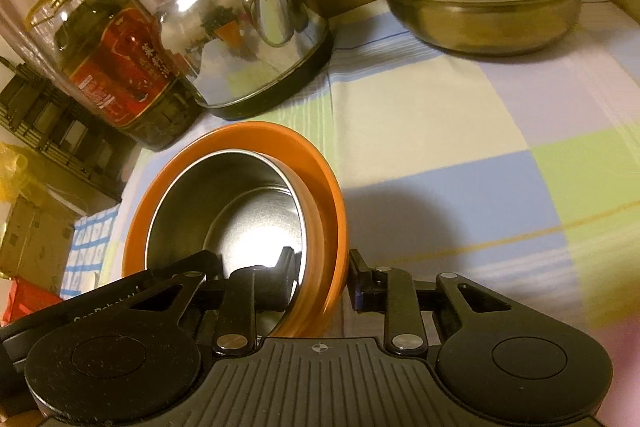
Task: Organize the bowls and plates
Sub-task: 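Lift the orange bowl stack and carry it toward the pink dishes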
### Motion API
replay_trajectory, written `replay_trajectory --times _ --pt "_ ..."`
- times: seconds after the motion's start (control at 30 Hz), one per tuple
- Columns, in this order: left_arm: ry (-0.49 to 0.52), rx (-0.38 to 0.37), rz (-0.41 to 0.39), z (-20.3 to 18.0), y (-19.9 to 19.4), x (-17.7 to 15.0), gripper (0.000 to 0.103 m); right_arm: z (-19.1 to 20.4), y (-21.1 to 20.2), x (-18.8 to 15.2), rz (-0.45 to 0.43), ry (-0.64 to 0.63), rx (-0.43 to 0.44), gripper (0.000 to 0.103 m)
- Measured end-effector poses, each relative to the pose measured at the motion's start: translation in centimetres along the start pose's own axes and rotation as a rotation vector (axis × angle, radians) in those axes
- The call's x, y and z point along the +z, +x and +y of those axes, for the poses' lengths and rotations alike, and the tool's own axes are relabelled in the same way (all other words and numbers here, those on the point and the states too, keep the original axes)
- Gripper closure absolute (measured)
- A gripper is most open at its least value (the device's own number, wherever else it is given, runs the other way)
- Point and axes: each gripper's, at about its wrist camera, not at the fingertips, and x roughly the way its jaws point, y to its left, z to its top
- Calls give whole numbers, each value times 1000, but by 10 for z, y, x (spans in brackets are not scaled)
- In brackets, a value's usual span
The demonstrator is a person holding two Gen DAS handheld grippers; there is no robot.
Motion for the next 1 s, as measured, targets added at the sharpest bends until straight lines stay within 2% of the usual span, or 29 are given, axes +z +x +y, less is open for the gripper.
replay_trajectory --times 0.33,0.73,1.0 --pt "21 -68 28 -33 -41 -49 80 -19 -70 -45 -32 20 -44 76" --pt "82 -110 84 -84 -96 -126 80 -56 -162 -118 -35 115 -99 76" --pt "134 -134 105 -115 -123 -159 80 -75 -213 -149 -53 168 -116 76"
